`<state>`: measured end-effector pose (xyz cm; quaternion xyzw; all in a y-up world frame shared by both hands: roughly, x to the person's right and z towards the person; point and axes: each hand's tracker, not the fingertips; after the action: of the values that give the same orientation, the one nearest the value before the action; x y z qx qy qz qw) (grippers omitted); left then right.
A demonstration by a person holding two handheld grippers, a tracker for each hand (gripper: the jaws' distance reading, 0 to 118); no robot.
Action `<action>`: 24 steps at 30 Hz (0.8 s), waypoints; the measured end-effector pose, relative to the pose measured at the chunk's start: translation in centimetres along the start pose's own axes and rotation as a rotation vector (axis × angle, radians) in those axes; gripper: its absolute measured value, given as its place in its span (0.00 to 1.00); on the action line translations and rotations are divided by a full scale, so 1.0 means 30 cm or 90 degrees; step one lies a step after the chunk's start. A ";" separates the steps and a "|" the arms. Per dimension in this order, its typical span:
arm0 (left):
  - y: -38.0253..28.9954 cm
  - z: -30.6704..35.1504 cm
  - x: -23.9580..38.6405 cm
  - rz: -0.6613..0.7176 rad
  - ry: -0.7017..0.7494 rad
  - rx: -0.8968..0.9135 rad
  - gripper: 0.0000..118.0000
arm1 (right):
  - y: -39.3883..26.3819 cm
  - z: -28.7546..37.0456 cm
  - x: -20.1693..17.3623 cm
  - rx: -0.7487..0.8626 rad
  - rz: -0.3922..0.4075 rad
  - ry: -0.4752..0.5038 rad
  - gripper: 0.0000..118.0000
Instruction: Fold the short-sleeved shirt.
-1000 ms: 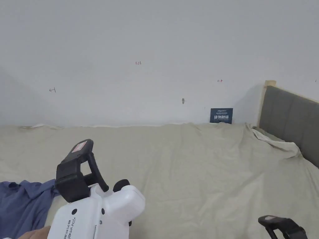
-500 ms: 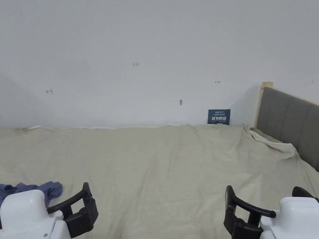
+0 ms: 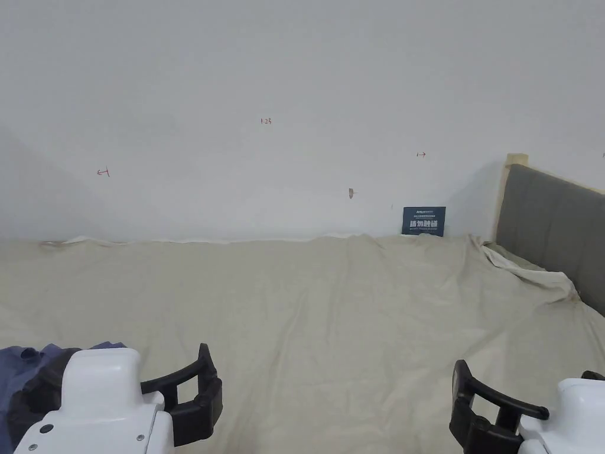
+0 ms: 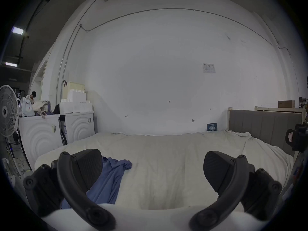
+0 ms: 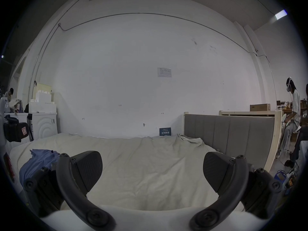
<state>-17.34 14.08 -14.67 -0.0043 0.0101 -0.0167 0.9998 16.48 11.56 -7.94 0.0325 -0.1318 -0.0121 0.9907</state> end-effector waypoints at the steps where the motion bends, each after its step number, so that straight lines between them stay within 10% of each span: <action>1: -0.004 -0.003 -0.003 0.002 -0.003 -0.003 1.00 | 0.000 0.000 0.003 -0.001 -0.003 -0.002 1.00; 24: -0.011 -0.004 0.007 0.016 -0.016 -0.013 1.00 | -0.008 0.015 0.023 -0.010 -0.018 -0.010 1.00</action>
<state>-17.15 13.73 -14.79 -0.0148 -0.0026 -0.0042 0.9999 17.02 11.26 -7.35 0.0263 -0.1392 -0.0277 0.9895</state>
